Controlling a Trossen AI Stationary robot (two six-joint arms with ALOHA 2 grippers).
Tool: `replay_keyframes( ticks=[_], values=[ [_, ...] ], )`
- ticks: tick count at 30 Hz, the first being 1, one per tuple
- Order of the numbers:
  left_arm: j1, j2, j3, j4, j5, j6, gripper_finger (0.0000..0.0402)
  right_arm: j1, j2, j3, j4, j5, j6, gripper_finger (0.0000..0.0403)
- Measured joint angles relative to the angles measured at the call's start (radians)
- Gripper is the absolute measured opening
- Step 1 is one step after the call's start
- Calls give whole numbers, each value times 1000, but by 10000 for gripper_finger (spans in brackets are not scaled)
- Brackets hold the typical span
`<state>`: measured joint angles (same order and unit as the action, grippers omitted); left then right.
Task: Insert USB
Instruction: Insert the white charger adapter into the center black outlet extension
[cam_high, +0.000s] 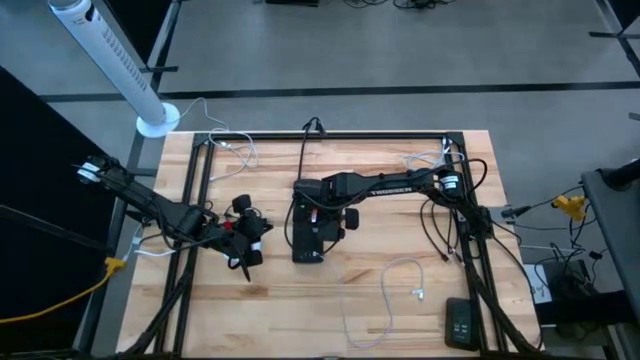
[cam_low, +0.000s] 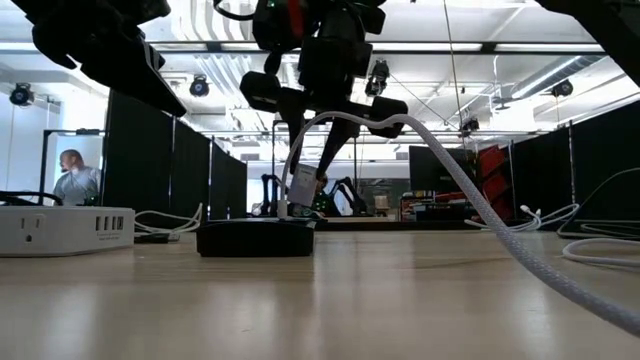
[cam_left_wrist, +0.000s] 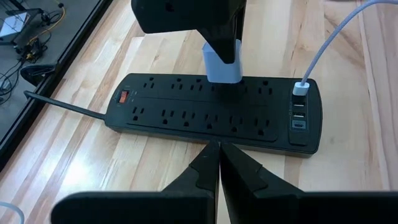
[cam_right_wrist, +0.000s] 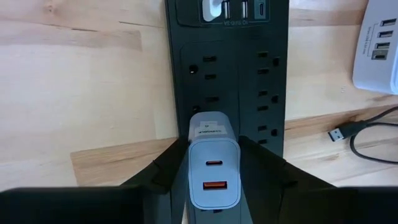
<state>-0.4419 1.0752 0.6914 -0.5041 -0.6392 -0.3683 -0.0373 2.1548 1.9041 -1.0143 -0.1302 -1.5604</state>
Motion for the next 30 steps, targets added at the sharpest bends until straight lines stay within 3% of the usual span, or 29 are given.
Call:
replay_keyframes(
  ticks=[11, 18, 30],
  values=[
    [0, 0, 0, 0, 0, 0, 0, 7, 1, 0, 3, -2, 3, 107],
    [0, 0, 0, -1, 0, 0, 0, 11, 2, 0, 3, -59, 50, 107],
    [0, 0, 0, -8, 0, -8, 0, -5, 0, 0, 38, 34, 41, 107]
  ],
)
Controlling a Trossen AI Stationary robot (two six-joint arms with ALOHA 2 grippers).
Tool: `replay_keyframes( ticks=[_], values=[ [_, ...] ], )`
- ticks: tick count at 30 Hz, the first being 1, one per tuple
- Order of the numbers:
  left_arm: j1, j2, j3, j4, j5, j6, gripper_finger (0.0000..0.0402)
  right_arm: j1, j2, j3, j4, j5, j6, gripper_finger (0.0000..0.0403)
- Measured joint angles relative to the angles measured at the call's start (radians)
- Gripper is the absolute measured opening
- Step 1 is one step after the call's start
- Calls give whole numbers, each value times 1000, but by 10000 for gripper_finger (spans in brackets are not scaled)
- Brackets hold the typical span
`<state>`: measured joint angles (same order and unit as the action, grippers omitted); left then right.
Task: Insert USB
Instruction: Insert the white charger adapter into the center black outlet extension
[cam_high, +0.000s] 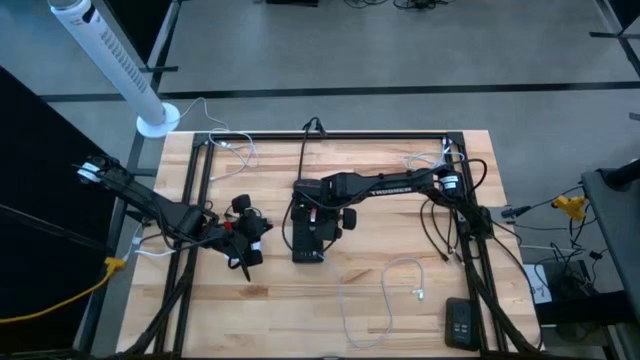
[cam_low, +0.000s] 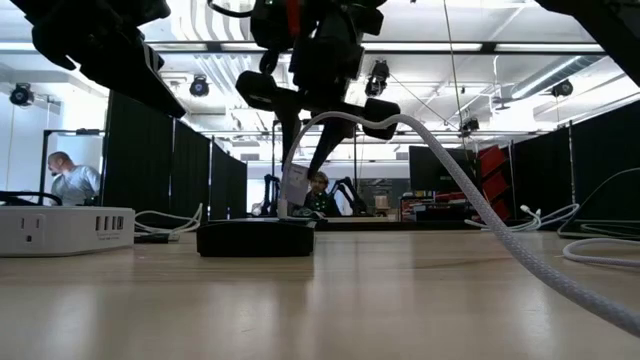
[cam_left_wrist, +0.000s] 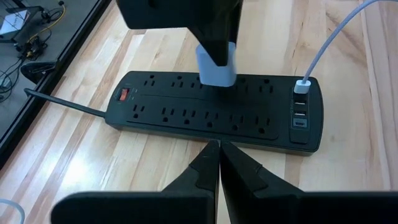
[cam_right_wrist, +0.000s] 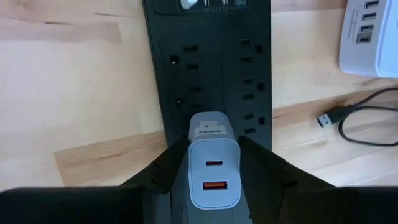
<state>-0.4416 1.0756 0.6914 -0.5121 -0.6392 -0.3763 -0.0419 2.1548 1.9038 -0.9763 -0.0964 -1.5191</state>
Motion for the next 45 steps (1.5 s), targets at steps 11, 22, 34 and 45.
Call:
replay_keyframes(
  ticks=[11, 22, 34, 45],
  values=[
    [0, 0, 0, -2, 0, -2, 0, -9, -3, 0, -16, -9, 6, 107],
    [0, 0, 0, -8, 0, -11, 0, -13, 3, -24, -12, -16, -1, 107],
    [0, 0, 0, -8, 0, -11, 0, -33, 2, -63, 56, -70, -7, 107],
    [0, 0, 0, -6, -8, -29, 0, -79, 6, -77, 147, -129, 1, 107]
  ],
)
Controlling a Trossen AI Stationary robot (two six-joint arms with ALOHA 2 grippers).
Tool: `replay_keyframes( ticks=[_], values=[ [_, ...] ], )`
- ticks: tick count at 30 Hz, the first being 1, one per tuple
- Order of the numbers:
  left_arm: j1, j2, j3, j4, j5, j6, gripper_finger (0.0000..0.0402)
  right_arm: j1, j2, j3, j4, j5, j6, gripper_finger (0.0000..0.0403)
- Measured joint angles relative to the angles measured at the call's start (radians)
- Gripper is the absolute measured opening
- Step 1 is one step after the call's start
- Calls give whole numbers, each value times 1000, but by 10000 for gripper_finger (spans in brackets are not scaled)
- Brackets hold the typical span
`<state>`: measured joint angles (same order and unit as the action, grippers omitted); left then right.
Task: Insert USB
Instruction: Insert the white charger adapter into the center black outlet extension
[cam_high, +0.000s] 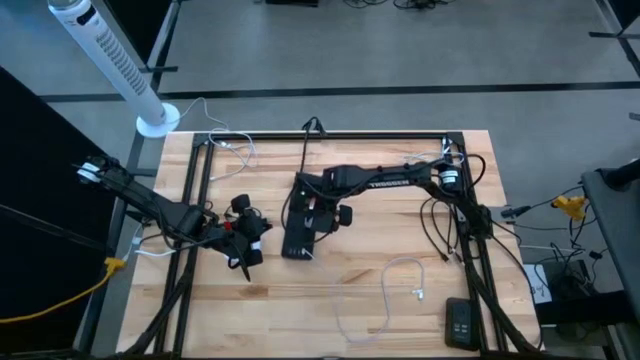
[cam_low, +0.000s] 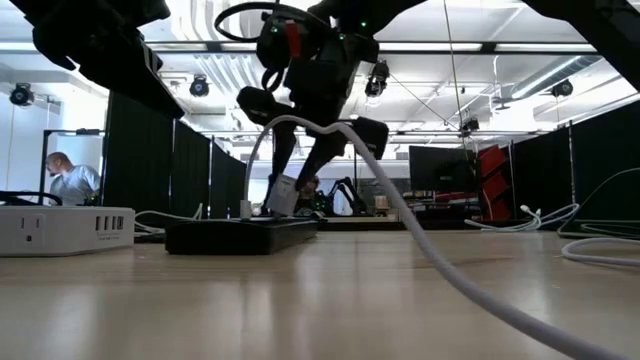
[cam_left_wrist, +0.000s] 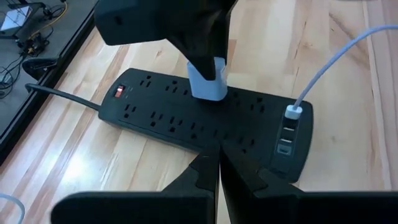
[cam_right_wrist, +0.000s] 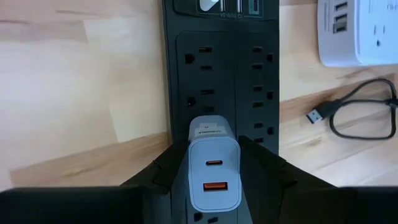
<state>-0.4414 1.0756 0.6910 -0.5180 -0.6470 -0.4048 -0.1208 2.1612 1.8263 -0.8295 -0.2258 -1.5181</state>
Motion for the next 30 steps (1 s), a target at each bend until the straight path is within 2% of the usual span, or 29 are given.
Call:
replay_keyframes(
  ticks=[5, 9, 16, 20, 25, 30],
  values=[
    [11, 26, 0, 26, -44, 3, 0, -2, 0, 0, -15, 8, 1, 107],
    [52, 85, 0, 48, -39, 24, 0, 5, -2, 2, -84, 9, 7, 107],
    [153, 236, 0, 238, 110, 180, 0, 36, -3, 2, -157, 25, 15, 107],
    [212, 332, 0, 343, 152, 241, 0, 53, -3, 2, -163, 27, 20, 107],
    [277, 453, 0, 464, 275, 312, 0, 57, -3, 1, -164, 19, 31, 107],
    [328, 525, 0, 529, 293, 337, 0, 55, -3, -1, -184, 16, 51, 107]
  ],
)
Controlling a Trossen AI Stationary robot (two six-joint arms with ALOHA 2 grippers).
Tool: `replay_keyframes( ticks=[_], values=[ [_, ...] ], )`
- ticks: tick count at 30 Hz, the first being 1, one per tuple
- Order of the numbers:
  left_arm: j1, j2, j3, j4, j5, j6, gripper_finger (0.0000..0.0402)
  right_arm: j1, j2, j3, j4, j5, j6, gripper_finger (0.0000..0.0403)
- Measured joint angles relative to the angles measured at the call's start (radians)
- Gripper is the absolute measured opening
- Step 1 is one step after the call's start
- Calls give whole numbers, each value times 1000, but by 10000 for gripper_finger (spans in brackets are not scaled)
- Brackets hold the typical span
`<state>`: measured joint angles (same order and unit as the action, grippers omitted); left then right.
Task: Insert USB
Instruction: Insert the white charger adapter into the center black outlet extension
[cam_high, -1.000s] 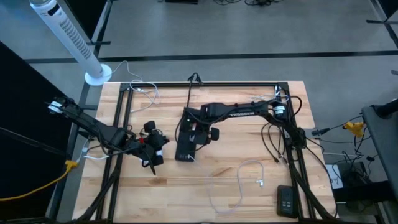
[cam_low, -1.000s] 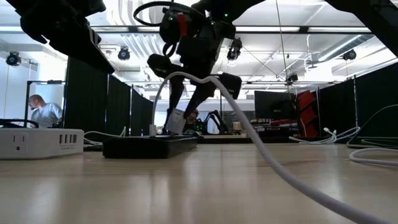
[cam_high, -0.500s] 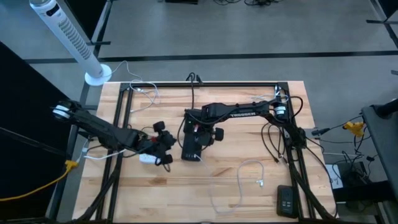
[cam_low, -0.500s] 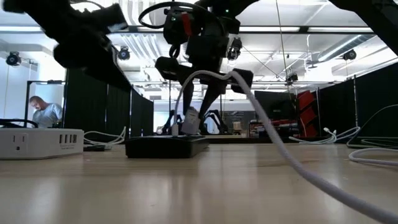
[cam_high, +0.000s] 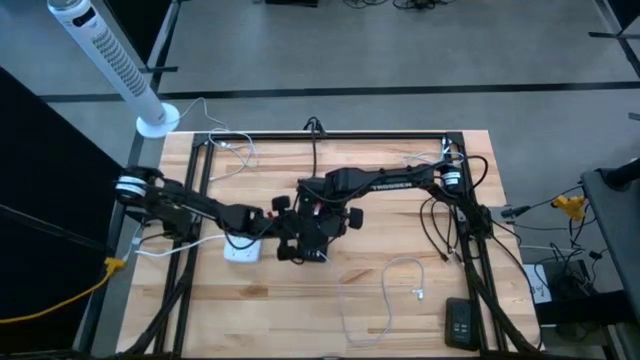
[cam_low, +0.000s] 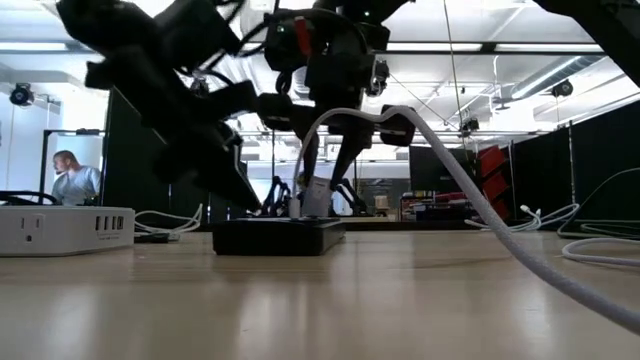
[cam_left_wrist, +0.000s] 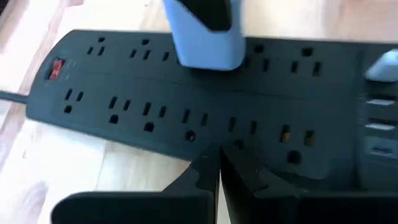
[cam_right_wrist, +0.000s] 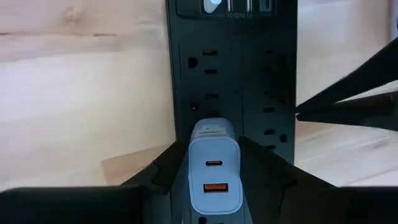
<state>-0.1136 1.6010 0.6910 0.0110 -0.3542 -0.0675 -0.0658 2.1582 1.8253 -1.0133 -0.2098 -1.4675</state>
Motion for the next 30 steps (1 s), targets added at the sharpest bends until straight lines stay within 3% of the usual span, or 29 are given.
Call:
replay_keyframes(
  ticks=[17, 30],
  values=[
    [10, 33, -1, 87, 9, 39, 0, -3, -5, -80, 87, -11, 5, 107],
    [15, 33, -1, 92, 20, 19, 0, -46, -4, -100, 161, -105, 80, 108]
  ],
)
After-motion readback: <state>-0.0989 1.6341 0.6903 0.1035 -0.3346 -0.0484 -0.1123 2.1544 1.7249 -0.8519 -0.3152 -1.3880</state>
